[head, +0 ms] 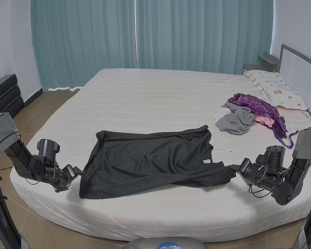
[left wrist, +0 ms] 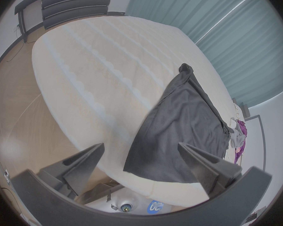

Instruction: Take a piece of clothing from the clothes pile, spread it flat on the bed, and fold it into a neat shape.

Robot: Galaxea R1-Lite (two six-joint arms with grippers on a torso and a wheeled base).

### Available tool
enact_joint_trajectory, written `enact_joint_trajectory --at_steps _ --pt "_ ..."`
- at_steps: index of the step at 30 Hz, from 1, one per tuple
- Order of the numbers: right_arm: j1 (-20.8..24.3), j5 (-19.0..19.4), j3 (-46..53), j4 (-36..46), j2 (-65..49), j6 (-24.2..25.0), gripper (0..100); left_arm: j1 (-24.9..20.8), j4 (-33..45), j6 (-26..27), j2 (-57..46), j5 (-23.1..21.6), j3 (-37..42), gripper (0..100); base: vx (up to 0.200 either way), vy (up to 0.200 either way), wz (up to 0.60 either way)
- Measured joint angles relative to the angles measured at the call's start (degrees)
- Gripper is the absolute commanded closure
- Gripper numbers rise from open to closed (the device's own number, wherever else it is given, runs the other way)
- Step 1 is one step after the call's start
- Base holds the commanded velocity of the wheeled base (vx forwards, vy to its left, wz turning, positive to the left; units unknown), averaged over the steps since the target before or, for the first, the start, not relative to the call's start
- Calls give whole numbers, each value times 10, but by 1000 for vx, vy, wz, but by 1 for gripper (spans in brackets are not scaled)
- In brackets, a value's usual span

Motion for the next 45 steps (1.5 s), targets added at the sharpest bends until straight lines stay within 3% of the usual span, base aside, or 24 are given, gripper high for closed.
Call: enact_joint_trajectory --at_steps 7,16,24,25,45 --pt "-4 0 -10 0 8 1 100 0 -51 2 34 -6 -22 0 0 0 0" --pt "-4 0 -15 -1 15 2 100 -34 -57 9 66 -1 -62 0 0 0 0" --pt "-2 1 -15 -1 16 2 100 -43 -56 48 98 33 -91 0 0 0 0" --pt "-2 1 -15 -1 16 2 100 -43 -56 52 101 38 -94 100 0 0 0" --pt "-3 1 -22 -5 25 2 100 -25 -54 42 119 67 -166 100 0 0 0"
